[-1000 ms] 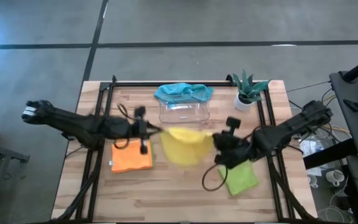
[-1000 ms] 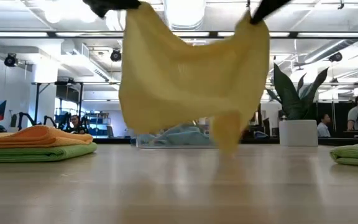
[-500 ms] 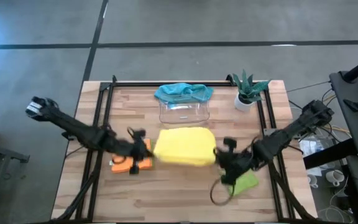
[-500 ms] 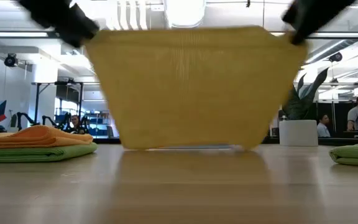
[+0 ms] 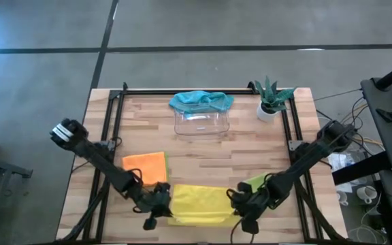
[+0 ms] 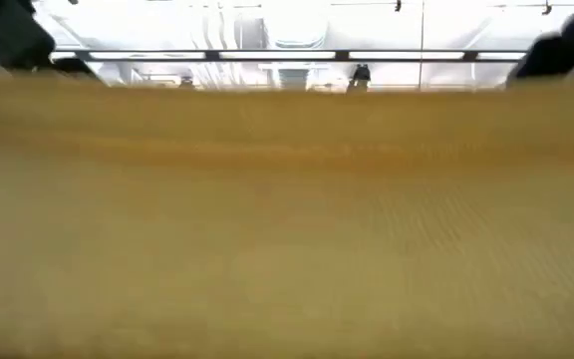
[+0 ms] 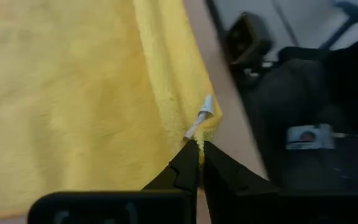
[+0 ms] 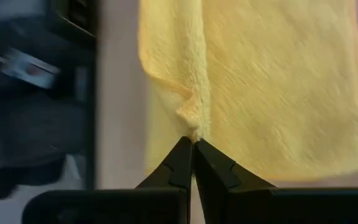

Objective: Fold microfiber towels
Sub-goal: Fold the yellow microfiber cloth

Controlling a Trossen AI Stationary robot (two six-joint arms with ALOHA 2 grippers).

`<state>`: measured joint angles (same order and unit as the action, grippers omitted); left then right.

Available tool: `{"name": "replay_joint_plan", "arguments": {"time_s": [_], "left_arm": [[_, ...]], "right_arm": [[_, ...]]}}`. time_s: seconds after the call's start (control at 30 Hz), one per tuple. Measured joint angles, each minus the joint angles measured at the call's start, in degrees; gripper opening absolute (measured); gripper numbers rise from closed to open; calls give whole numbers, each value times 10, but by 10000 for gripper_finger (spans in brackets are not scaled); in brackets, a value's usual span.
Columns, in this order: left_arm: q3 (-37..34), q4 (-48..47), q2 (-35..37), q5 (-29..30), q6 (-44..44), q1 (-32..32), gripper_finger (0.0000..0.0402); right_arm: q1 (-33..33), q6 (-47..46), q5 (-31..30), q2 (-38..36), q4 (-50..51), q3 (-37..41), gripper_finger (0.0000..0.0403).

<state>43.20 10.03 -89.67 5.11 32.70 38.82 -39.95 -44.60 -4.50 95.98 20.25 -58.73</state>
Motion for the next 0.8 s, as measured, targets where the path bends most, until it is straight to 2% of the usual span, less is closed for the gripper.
{"name": "replay_joint_plan", "arguments": {"time_s": [0.2,0.43,0.8], "left_arm": [[-19,-7,3,45,-16,-40,0],[-23,-25,7,24,-31,-86,0],[-26,-38,7,26,-34,-104,0]], "right_arm": [[10,-19,-1,29,58,2,9],[13,-19,-27,24,66,2,9],[36,-15,-48,21,81,16,9]]}}
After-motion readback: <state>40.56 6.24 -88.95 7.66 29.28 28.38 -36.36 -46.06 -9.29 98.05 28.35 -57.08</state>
